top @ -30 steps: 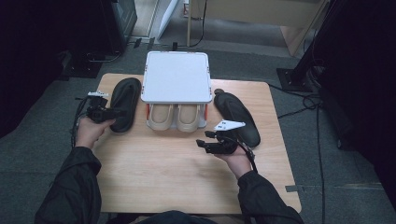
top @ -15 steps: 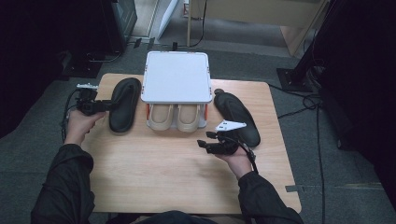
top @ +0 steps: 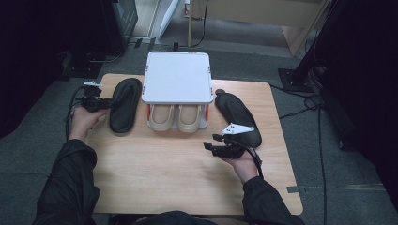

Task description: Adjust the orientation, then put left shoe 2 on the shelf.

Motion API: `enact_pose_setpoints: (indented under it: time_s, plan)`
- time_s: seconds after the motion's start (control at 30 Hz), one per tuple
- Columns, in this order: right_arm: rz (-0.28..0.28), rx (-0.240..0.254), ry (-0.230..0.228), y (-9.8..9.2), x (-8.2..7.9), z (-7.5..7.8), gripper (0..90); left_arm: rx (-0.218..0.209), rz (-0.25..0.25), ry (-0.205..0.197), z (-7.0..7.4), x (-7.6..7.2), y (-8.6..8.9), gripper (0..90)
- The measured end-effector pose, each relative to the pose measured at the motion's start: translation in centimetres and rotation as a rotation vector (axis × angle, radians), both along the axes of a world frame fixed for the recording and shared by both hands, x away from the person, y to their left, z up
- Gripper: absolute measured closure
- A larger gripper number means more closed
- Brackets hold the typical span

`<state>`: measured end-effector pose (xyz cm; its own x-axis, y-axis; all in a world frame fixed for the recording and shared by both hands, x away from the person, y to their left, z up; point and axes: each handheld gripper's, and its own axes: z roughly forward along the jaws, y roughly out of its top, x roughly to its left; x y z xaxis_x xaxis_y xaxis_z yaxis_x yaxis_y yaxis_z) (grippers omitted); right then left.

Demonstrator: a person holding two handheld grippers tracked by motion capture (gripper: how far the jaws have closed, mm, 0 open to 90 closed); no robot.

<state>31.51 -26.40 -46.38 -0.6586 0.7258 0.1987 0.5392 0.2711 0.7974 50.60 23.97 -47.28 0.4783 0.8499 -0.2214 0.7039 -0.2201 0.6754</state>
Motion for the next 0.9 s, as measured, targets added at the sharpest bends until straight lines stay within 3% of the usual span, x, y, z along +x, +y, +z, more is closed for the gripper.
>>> enact_pose_setpoints:
  time_s: [0.1,0.17,0.4,0.53,0.9]
  plan:
    - [-0.01,0.002,0.005,-0.2,-0.2,0.0,43.4,-0.017,0.005,-0.017,-0.3,0.3,-0.2,48.8]
    - [-0.014,-0.002,0.004,-0.3,-0.3,-0.1,43.4,-0.005,0.014,-0.022,-0.6,0.5,-0.4,49.7]
    - [-0.021,0.003,0.009,-0.4,-0.3,-0.3,43.4,-0.002,0.025,-0.008,-1.2,0.7,-0.5,57.7]
    - [-0.01,-0.009,0.008,-0.2,-0.2,-0.4,43.4,-0.03,0.047,0.015,-1.2,0.8,-0.1,66.6]
    - [-0.01,-0.007,0.014,0.0,-0.2,-0.6,43.4,-0.036,0.063,0.023,-0.8,0.6,-0.3,68.3]
